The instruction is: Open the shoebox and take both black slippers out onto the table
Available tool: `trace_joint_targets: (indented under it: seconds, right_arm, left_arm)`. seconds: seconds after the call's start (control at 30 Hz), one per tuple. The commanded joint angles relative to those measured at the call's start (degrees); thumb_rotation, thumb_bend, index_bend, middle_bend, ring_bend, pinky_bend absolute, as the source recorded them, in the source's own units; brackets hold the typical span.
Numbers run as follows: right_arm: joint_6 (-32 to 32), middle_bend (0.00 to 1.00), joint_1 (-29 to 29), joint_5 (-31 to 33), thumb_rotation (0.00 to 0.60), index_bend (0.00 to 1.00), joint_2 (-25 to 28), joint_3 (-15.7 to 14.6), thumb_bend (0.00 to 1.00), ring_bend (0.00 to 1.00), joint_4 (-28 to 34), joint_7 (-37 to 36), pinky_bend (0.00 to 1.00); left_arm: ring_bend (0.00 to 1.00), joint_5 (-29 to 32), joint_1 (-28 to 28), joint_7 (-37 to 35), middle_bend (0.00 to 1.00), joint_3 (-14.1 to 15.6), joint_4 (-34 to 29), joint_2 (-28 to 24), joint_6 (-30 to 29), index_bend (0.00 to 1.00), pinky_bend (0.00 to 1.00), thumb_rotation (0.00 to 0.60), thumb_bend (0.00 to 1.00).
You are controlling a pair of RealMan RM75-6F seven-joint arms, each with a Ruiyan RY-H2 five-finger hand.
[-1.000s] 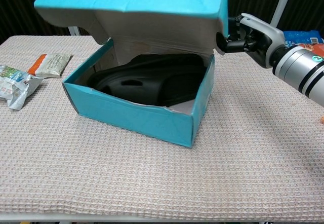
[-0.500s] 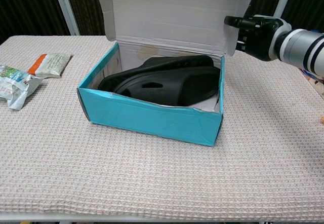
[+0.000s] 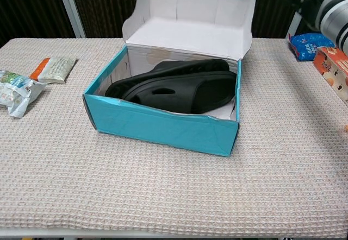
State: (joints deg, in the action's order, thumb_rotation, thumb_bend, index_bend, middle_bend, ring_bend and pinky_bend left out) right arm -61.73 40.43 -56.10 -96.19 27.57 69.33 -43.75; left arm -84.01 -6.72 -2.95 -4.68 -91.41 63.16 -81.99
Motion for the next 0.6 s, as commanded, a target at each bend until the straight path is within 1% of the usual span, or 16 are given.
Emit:
trace_joint_targets:
  seconds: [0.03,0.1,0.17,0.2,0.27,0.3,0.37,0.4,0.43,0.5,0.53,0.6]
  right_arm:
    - [-6.2,0.00,-2.9,-6.6,0.600,0.00,4.0,-3.8,0.02,0.00,2.1,10.1,0.00]
    - [-6.4,0.00,-4.5,-9.6,0.600,0.00,7.4,-6.3,0.02,0.00,4.8,12.2,0.00]
    - [-5.9,0.00,-6.5,-12.6,0.600,0.00,12.3,-8.6,0.03,0.00,9.6,13.0,0.00]
    - [-5.5,0.00,-7.4,-14.1,0.600,0.00,15.1,-9.6,0.03,0.00,12.5,13.1,0.00]
    - [-4.4,0.00,-8.4,-16.5,0.600,0.00,19.4,-11.0,0.03,0.00,16.4,12.8,0.00]
    - [-3.4,0.03,-8.7,-18.4,0.600,0.00,22.3,-12.1,0.03,0.00,18.4,13.3,0.00]
    - [-2.2,0.12,-8.4,-22.0,0.600,0.00,25.3,-13.5,0.03,0.00,20.1,14.3,0.00]
    - [-1.1,0.14,-7.6,-24.7,0.600,0.01,26.5,-14.6,0.03,0.00,20.4,15.8,0.00]
    - [-0.1,0.16,-6.7,-26.5,0.600,0.01,26.9,-15.3,0.03,0.00,20.5,17.2,0.00]
    - [2.0,0.16,-4.5,-29.5,0.600,0.02,26.6,-16.3,0.03,0.00,20.0,21.5,0.00]
    - [3.6,0.16,-2.7,-31.2,0.600,0.02,25.7,-16.8,0.03,0.00,19.4,24.6,0.00]
    - [6.5,0.16,0.1,-32.6,0.600,0.02,23.5,-17.3,0.03,0.00,18.1,29.0,0.00]
  left_arm:
    - [0.06,-1.9,-2.6,-2.1,0.14,-1.2,0.4,-1.2,1.8,0.17,0.11,0.600,0.00]
    - [0.06,-2.8,-4.5,-3.1,0.14,-2.0,0.6,-1.7,2.9,0.17,0.11,0.600,0.00]
    - [0.06,-4.0,-6.5,-4.4,0.14,-2.9,1.1,-2.1,4.0,0.17,0.11,0.600,0.00]
    - [0.06,-4.5,-7.7,-5.2,0.14,-3.2,1.4,-2.2,4.9,0.17,0.11,0.600,0.00]
    - [0.06,-5.3,-9.5,-6.3,0.14,-3.7,2.0,-2.3,6.1,0.17,0.11,0.600,0.00]
    - [0.06,-5.5,-10.6,-7.3,0.14,-4.1,2.4,-2.2,7.0,0.17,0.11,0.600,0.00]
    - [0.06,-5.4,-12.0,-8.2,0.14,-4.2,2.7,-2.4,8.7,0.17,0.11,0.600,0.00]
    - [0.06,-5.2,-12.7,-8.6,0.14,-4.3,2.6,-2.6,9.6,0.17,0.11,0.600,0.00]
    - [0.06,-5.0,-13.0,-8.8,0.14,-4.3,2.6,-2.7,10.0,0.17,0.11,0.600,0.00]
    - [0.06,-4.6,-13.3,-9.0,0.14,-4.3,2.6,-2.5,10.1,0.17,0.11,0.600,0.00]
    - [0.06,-4.3,-13.3,-9.0,0.14,-4.2,2.5,-2.2,9.9,0.17,0.11,0.600,0.00]
    - [0.06,-4.0,-13.1,-9.1,0.14,-3.9,2.4,-1.8,9.7,0.17,0.11,0.600,0.00]
